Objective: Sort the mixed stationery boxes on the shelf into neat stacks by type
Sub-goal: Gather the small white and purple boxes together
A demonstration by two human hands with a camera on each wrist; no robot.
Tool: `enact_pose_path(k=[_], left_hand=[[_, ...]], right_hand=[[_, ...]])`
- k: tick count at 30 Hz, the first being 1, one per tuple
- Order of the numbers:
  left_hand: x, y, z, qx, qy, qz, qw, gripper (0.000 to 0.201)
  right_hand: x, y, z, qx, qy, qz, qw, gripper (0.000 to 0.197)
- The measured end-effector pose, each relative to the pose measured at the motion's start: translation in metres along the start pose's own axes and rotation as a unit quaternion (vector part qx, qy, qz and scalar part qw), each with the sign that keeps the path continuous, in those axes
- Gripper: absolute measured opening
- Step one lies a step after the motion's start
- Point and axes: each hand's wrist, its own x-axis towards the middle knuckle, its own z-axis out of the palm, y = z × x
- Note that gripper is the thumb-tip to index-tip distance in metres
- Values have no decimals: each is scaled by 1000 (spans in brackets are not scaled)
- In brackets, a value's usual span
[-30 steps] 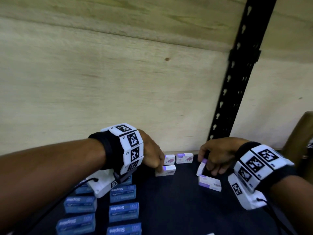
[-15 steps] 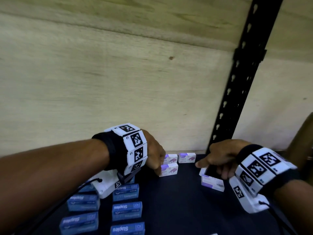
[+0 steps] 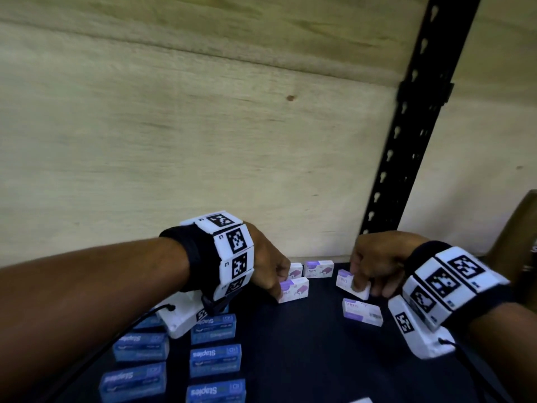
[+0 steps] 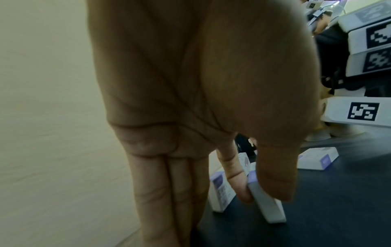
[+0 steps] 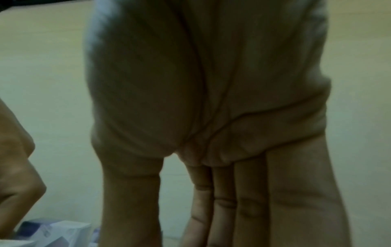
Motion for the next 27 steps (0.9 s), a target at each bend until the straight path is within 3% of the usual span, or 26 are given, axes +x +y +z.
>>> enact_pose_path(k=[4, 16, 19, 24, 27], left_hand=[[1, -1, 1, -10, 8, 4, 1000, 26], [10, -3, 4, -5, 12, -3, 1000, 32], [8, -3, 4, 10, 18, -23, 1000, 46], [15, -12, 6, -76, 3, -31, 997, 66], [11, -7, 8, -43, 23, -56, 997, 68]], right_hand=[[5, 2, 3, 6, 18, -30, 999, 22], [10, -6, 14, -8, 39, -100, 994, 22], [8, -6, 15, -10, 43, -105, 993, 21], [-1, -6, 12, -13, 38, -87, 995, 31], [-11, -2, 9, -46, 34, -66, 996, 38]])
